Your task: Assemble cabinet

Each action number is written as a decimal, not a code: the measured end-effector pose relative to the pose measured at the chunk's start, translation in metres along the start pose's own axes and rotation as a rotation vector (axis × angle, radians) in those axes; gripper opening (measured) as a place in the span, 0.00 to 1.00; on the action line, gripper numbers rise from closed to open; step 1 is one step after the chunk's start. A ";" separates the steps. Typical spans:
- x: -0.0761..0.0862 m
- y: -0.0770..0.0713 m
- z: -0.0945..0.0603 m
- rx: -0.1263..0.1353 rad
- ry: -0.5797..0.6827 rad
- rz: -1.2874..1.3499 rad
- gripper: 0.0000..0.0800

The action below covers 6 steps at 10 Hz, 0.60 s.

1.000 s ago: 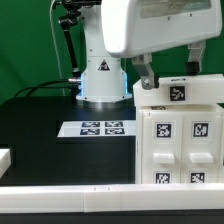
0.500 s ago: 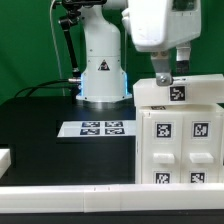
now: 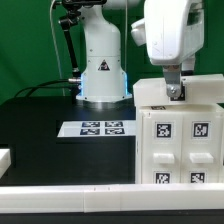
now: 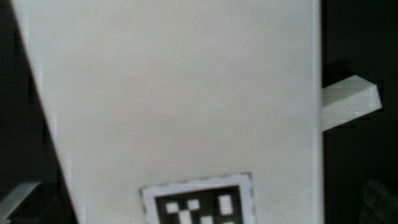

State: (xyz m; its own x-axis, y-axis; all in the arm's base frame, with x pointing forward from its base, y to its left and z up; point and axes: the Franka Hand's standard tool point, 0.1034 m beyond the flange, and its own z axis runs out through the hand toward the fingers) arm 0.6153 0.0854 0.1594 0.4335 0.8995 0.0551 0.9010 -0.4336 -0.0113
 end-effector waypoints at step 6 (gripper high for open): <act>-0.002 0.002 0.000 -0.001 0.000 0.055 0.70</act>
Offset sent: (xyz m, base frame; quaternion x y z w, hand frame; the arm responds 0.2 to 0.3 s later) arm 0.0000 0.0000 0.0000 0.0000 0.0000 0.0000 1.0000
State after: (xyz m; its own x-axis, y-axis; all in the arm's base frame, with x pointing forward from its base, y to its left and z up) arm 0.6166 0.0828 0.1588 0.4821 0.8744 0.0540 0.8760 -0.4821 -0.0136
